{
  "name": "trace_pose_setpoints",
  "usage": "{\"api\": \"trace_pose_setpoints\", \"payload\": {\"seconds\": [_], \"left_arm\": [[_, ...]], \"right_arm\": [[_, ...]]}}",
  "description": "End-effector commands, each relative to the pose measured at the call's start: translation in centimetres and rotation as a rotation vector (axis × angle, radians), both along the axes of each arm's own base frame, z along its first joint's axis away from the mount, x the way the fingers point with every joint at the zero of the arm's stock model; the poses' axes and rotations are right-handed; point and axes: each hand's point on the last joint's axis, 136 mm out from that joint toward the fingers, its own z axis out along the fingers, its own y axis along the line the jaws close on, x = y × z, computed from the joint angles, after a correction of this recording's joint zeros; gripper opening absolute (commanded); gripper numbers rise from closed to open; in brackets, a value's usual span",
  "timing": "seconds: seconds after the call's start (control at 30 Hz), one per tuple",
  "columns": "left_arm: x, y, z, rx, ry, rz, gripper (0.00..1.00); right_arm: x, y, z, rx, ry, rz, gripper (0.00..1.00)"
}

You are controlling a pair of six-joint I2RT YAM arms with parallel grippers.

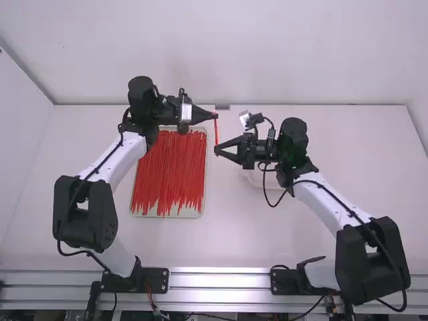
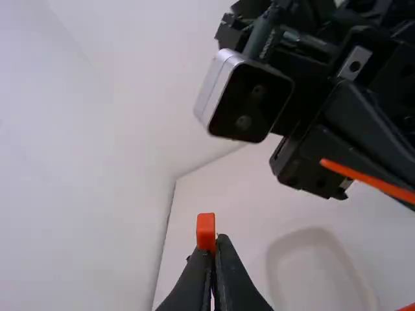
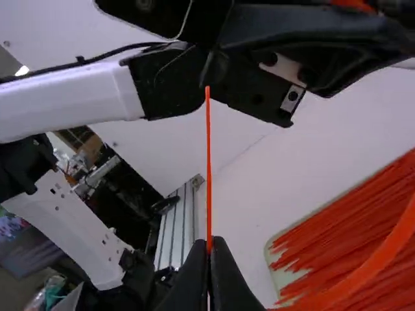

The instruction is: Fasten the cable tie

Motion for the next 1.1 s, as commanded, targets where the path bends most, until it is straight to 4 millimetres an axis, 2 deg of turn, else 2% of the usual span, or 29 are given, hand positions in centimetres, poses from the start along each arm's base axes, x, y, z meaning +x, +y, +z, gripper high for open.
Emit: {"api": "trace_pose_setpoints", "payload": {"seconds": [0.0, 0.13, 0.37, 0.6, 0.83, 1.07], "left_arm": [[-1.5, 0.0, 0.8, -0.007, -0.054, -0.093, 0.02], [-1.4, 0.0, 1.0, -0.009, -0.076, -0.09, 0.02], [-1.2, -0.5, 0.9, -0.007, -0.059, -0.075, 0.02], [-1.2, -0.4, 0.9, -0.007, -0.061, -0.074, 0.02], [-0.8, 0.7, 0.9, -0.006, -0.049, -0.06, 0.03], [-1.3, 0.3, 0.8, -0.008, -0.102, -0.083, 0.02]], "right_arm": [[0.2, 0.3, 0.4, 0.004, -0.002, 0.004, 0.0], [1.2, -0.1, -0.2, -0.002, 0.061, -0.061, 0.0], [0.7, 0.7, -0.3, -0.002, 0.058, -0.046, 0.0], [0.7, 0.7, -0.3, -0.003, 0.06, -0.051, 0.0], [0.9, 0.7, -0.3, -0.003, 0.047, -0.062, 0.0], [1.6, 0.6, -0.3, -0.003, 0.069, -0.102, 0.0]]}}
